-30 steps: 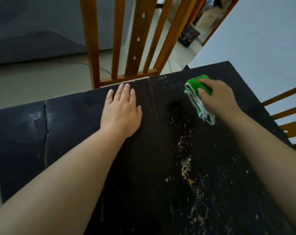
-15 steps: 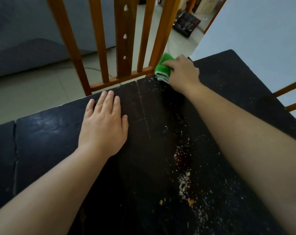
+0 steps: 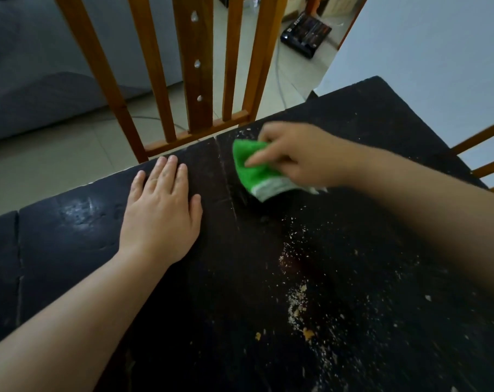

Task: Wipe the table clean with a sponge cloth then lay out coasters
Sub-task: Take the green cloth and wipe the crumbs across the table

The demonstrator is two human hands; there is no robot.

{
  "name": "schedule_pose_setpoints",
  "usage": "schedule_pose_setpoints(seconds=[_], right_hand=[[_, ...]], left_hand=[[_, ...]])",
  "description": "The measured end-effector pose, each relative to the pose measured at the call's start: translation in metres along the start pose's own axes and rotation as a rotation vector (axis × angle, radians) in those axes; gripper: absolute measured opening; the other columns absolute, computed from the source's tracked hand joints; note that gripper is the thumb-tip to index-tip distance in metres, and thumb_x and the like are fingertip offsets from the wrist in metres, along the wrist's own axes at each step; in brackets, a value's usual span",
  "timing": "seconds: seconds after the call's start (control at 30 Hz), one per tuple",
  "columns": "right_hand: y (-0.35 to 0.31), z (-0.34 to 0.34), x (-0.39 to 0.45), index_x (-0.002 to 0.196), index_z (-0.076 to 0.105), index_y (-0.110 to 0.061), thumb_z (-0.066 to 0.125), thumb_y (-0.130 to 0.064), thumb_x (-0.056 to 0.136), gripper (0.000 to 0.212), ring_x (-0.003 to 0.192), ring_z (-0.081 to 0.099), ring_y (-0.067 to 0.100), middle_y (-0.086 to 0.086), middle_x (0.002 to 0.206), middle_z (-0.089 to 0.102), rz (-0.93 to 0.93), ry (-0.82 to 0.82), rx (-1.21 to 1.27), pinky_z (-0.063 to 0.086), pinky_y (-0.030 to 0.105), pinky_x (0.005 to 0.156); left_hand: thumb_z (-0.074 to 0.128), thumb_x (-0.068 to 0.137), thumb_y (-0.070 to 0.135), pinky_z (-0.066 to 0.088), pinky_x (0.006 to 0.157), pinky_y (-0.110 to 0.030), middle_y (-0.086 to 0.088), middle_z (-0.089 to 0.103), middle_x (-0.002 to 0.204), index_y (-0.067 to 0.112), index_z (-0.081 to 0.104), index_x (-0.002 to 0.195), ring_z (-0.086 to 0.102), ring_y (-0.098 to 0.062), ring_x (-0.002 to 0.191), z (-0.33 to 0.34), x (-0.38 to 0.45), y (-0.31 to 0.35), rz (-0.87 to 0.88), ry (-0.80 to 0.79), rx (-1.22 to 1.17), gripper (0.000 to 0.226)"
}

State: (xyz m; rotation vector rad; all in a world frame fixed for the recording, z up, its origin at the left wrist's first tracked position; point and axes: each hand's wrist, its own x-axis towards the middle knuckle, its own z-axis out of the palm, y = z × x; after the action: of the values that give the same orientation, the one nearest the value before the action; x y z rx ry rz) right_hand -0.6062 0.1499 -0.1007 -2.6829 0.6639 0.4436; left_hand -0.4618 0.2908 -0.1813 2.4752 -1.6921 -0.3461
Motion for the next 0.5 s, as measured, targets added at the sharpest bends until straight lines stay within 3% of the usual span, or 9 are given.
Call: schedule_pose_setpoints(seconds=[0.17,0.33,0.5], right_hand=[[-0.001,0.005,0.054,0.130,0.047,-0.022,0.041,-0.009,0.093,0.039,0.108,0.041,0.014,0.009,0.128,0.044,0.071,0.182,0.023,0.032,0.023,0.090],[-0.012,0.034,0.053,0.138,0.033,-0.028,0.043,-0.023,0.093,0.046,0.126,0.031,0.025,0.009,0.139,0.032,0.081,0.116,-0.095,0.030,0.040,0.104],[-0.029,0.047,0.007,0.136,0.036,-0.031,0.047,-0.018,0.090,0.049,0.127,0.028,0.020,0.003,0.142,0.030,-0.087,0.000,-0.157,0.024,0.039,0.107]], left_hand=[[0.024,0.095,0.035,0.000,0.117,-0.035,-0.005,0.009,0.155,0.011,0.014,0.145,0.002,-0.016,0.144,0.002,0.000,0.000,0.001,0.016,-0.009,0.057],[0.026,0.095,0.031,0.001,0.116,-0.035,-0.006,0.011,0.155,0.009,0.017,0.145,0.003,-0.017,0.144,0.002,0.000,0.000,0.004,0.025,-0.012,0.055],[0.026,0.096,0.031,0.001,0.117,-0.035,-0.006,0.011,0.155,0.009,0.017,0.145,0.003,-0.016,0.144,0.005,0.001,-0.003,0.015,0.031,-0.023,0.054]])
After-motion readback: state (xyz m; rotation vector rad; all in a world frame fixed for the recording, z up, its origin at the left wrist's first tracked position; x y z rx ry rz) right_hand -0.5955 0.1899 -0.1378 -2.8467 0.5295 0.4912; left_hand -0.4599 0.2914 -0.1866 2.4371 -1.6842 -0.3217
